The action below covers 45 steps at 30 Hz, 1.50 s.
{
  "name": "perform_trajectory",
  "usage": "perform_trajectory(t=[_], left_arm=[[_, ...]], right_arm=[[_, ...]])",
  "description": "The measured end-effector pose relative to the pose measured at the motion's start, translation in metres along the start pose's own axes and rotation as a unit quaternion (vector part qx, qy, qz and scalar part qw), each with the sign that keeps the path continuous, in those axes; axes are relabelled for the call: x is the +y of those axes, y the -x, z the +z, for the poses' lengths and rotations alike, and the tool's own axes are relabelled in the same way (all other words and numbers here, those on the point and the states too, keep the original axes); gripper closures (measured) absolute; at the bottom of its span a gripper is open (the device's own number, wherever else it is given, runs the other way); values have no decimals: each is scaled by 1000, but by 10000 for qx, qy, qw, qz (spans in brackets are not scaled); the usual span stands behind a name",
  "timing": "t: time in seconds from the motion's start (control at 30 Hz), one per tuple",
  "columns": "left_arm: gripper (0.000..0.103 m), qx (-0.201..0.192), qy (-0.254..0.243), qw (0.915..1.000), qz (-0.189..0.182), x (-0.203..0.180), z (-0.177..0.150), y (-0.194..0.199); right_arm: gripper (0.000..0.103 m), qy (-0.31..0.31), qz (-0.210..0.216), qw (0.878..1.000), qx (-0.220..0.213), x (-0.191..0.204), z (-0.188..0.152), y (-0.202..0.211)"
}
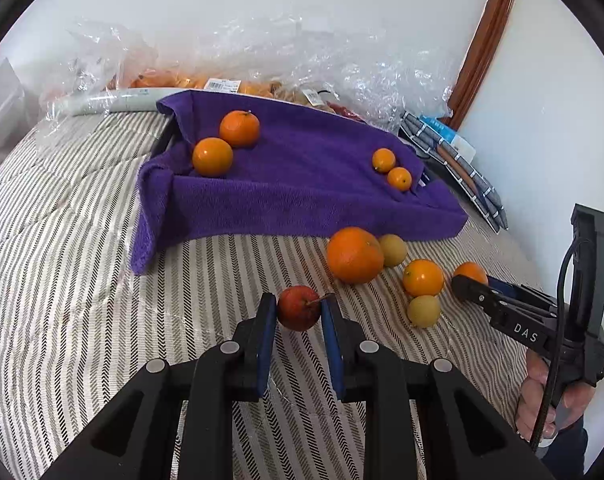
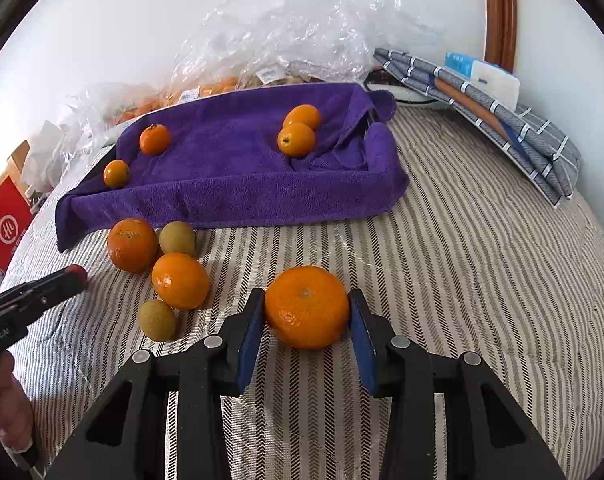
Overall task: Organize fruits
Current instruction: 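Grasp a large orange with the right tool while the left tool grasps the red tomato, then carry the held orange and tomato over the purple towel with both tools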
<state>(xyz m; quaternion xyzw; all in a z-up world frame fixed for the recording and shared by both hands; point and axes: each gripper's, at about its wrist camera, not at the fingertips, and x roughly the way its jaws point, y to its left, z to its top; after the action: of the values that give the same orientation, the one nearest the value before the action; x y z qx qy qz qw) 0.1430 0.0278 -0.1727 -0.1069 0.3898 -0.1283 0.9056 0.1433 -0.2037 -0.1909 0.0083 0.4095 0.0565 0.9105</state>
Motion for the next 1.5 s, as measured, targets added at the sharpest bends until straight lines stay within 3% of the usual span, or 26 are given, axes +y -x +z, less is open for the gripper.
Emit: perform_trajectory(t=[0.33, 0.73, 1.13, 1.5], left_arm=[[81, -297, 270, 9992, 28, 5, 1, 8], [81, -327, 541, 9980, 74, 14, 1, 10], [81, -472, 726, 9958, 303, 26, 14, 45], [81, -1136, 647, 9900, 538, 31, 50, 89]], right_arm=[[63, -29, 138, 9995, -278, 0, -1, 11], [62, -173, 505, 9969, -581, -7, -6, 27], [63, -221, 561, 9949, -804, 3, -5, 56], [63, -329, 450, 9926, -1075, 1, 28, 76]])
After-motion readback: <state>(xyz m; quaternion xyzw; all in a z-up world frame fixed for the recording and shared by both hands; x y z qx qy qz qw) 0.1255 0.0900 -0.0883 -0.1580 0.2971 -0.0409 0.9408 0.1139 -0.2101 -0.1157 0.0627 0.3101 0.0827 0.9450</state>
